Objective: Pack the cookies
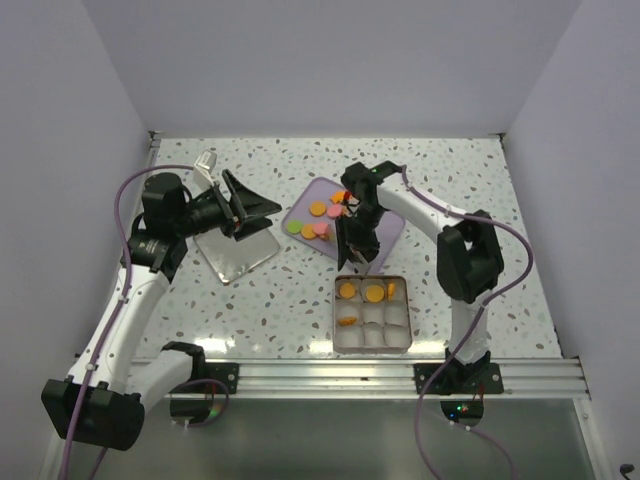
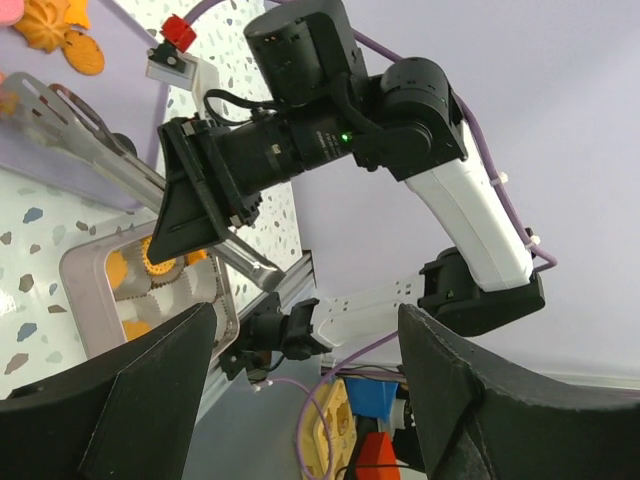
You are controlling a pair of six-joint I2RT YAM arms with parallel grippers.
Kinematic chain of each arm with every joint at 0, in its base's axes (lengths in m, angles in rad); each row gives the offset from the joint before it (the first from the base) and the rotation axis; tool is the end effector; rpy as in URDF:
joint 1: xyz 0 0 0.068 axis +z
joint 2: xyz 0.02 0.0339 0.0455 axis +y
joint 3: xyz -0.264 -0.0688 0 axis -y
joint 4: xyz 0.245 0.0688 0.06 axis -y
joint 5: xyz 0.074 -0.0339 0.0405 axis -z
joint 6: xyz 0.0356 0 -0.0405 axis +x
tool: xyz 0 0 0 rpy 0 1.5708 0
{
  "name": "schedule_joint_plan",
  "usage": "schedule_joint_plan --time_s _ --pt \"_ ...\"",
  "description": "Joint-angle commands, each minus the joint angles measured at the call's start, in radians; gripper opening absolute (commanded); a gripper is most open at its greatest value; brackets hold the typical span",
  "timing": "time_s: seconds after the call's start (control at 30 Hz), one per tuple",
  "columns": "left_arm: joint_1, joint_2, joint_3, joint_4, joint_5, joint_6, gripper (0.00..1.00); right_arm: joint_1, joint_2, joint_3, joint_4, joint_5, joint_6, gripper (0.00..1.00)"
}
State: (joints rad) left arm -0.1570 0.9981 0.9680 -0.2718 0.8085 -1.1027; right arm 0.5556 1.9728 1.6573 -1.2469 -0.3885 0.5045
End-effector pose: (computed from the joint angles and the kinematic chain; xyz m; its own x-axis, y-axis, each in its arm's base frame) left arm 0.2111 -0.0595 0.3587 -0.8375 -0.4914 -0.2389 0.0944 0.3005 -0.9491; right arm 0.3121 0.2096 0.2305 -0.9810 -0.0825 0.1757 -0.0190 0.9418 0.3357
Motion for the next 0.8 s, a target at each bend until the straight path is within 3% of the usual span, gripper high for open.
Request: schedule_joint_plan --time_s 0.0,0.47,0.77 --pt "0.010 -0.012 0.003 0.002 0.027 0.029 0.78 -0.002 0.032 0.068 0.009 -0.023 -0.004 0.48" --pt "0.022 0.007 -0.002 0.009 0.029 0.030 0.77 0.023 0.103 0.182 -0.037 -0.059 -0.004 0.47" --pt "0.031 0.004 -0.006 0.010 0.031 0.030 0.76 0.026 0.058 0.058 -0.011 -0.046 -0.020 0.37"
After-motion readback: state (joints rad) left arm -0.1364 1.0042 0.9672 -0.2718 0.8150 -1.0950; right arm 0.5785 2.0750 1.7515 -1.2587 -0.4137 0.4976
